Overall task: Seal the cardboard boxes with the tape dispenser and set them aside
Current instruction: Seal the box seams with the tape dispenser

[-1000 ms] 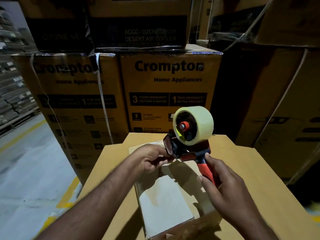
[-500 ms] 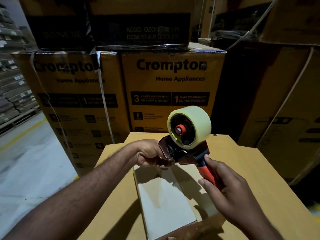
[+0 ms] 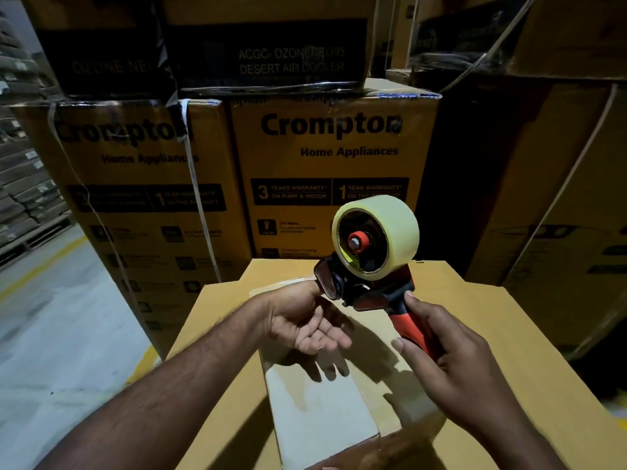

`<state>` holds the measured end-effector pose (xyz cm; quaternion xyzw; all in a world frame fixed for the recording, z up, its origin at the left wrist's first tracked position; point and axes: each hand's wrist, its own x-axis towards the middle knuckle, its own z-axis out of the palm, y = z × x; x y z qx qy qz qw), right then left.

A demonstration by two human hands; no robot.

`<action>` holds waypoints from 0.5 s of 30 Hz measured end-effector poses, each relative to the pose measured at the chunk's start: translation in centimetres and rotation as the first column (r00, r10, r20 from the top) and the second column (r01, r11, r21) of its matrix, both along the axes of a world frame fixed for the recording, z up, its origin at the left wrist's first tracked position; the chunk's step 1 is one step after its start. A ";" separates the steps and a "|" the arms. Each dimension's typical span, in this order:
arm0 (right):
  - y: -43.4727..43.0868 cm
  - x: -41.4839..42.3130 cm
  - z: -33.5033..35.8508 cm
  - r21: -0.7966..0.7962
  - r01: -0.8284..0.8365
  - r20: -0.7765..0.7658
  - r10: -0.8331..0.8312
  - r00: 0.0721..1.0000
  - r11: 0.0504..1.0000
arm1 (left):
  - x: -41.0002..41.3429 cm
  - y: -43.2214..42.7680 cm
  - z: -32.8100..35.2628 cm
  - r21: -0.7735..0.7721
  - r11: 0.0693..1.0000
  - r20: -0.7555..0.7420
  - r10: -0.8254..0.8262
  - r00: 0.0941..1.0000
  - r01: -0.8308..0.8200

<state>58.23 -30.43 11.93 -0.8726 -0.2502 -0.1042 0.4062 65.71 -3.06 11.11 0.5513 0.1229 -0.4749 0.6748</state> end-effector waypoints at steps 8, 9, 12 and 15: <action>-0.6 -0.2 0.4 0.014 0.046 -0.032 -0.046 0.998 0.999 | 0.0 -0.4 -0.5 0.052 0.972 0.037 0.228 0.973 -0.230; -0.6 -0.2 0.4 -0.002 0.048 -0.034 -0.048 0.998 0.999 | 0.3 -0.1 -0.4 0.081 0.965 0.055 0.244 0.968 -0.248; -0.1 -0.2 0.1 -0.071 0.042 -0.040 -0.045 0.998 0.997 | 1.5 0.8 1.0 0.278 0.925 0.274 0.183 0.944 -0.260; 1.3 -0.2 -0.5 -0.137 0.059 -0.059 -0.068 0.996 0.989 | 3.1 1.7 3.0 0.619 0.721 0.552 -0.115 0.826 -0.313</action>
